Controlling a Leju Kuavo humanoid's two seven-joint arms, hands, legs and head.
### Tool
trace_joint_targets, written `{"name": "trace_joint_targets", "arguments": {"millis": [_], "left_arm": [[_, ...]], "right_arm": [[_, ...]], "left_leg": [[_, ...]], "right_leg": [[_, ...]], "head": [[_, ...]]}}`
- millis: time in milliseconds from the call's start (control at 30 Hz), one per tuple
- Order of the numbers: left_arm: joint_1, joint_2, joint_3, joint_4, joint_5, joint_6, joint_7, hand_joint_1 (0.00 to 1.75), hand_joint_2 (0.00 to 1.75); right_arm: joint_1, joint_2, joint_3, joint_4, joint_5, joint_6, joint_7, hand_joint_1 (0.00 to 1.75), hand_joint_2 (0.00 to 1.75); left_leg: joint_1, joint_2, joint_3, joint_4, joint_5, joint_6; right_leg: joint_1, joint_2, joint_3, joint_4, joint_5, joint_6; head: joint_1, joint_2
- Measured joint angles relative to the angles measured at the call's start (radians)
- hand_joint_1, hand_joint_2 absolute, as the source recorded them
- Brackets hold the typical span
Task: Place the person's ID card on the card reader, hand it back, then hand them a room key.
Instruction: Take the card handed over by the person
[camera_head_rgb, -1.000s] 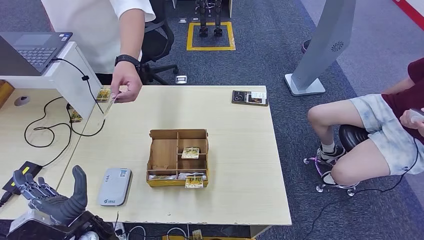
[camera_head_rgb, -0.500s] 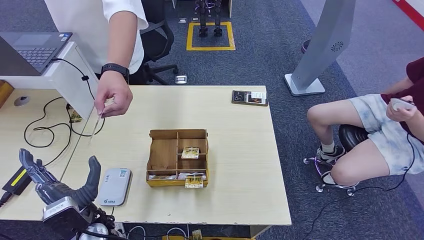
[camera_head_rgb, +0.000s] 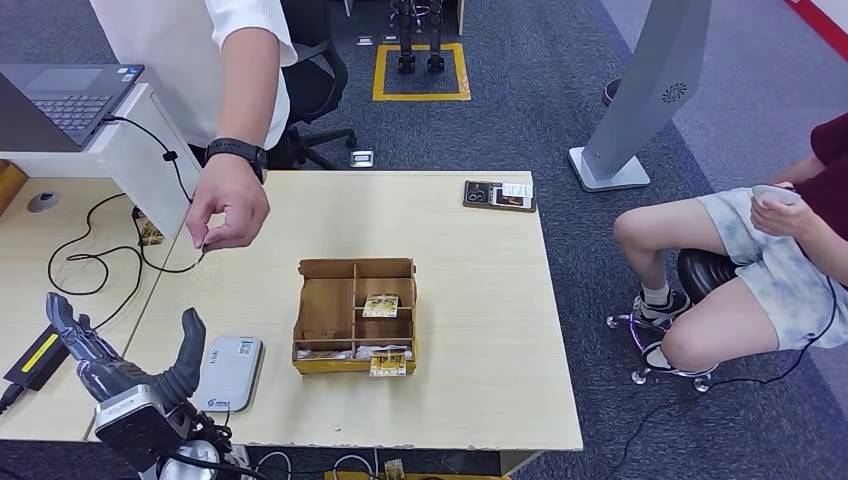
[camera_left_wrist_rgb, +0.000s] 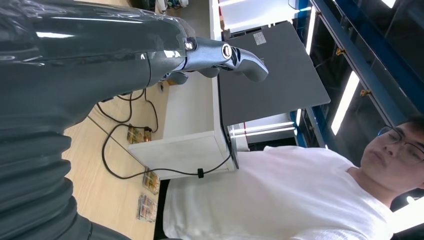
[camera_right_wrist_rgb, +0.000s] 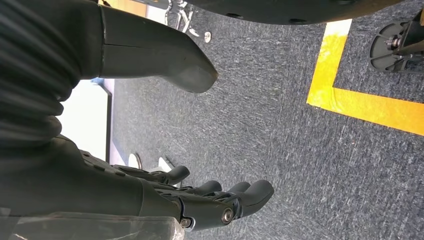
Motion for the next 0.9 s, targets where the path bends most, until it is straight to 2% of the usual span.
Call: {"name": "trace_joint_targets", "arguments": {"millis": [200, 567, 800, 833, 867, 900], "left_arm": [[-0.023, 0.001, 0.001, 0.018, -0.074, 0.000, 0.000, 0.00, 1.75], [-0.093, -0.001, 0.044, 0.067, -0.383, 0.001, 0.012, 0.00, 1.75], [-0.103, -0.001, 0.050, 0.092, -0.436, 0.001, 0.015, 0.00, 1.75], [-0.104, -0.001, 0.050, 0.094, -0.439, 0.001, 0.015, 0.04, 1.75], [-0.104, -0.001, 0.050, 0.096, -0.443, 0.001, 0.015, 0.20, 1.75], [-0.105, -0.001, 0.050, 0.099, -0.445, 0.001, 0.015, 0.64, 1.75]], "right_arm": [[0.000, 0.000, 0.008, 0.000, 0.017, 0.011, 0.005, 0.00, 1.75], [-0.003, 0.000, 0.029, -0.001, 0.033, 0.038, 0.012, 0.00, 1.75], [-0.005, -0.001, 0.041, -0.001, 0.036, 0.039, 0.014, 0.00, 1.75], [-0.005, -0.001, 0.042, -0.001, 0.036, 0.039, 0.015, 0.00, 1.75], [-0.005, -0.001, 0.043, -0.001, 0.036, 0.039, 0.015, 0.00, 1.75], [-0.005, -0.001, 0.044, -0.001, 0.036, 0.039, 0.015, 0.00, 1.75]], "left_leg": [[0.000, 0.000, 0.000, 0.000, 0.000, 0.000], [0.000, 0.000, 0.000, 0.000, 0.000, 0.000], [0.000, 0.000, 0.000, 0.000, 0.000, 0.000], [0.000, 0.000, 0.000, 0.000, 0.000, 0.000], [0.000, 0.000, 0.000, 0.000, 0.000, 0.000], [0.000, 0.000, 0.000, 0.000, 0.000, 0.000]], "right_leg": [[0.000, 0.000, 0.000, 0.000, 0.000, 0.000], [0.000, 0.000, 0.000, 0.000, 0.000, 0.000], [0.000, 0.001, 0.000, 0.000, 0.000, 0.000], [0.000, 0.001, 0.000, 0.000, 0.000, 0.000], [0.000, 0.001, 0.000, 0.000, 0.000, 0.000], [0.000, 0.001, 0.000, 0.000, 0.000, 0.000]], "head": [[0.000, 0.000], [0.000, 0.000], [0.000, 0.000], [0.000, 0.000], [0.000, 0.000], [0.000, 0.000]]}}
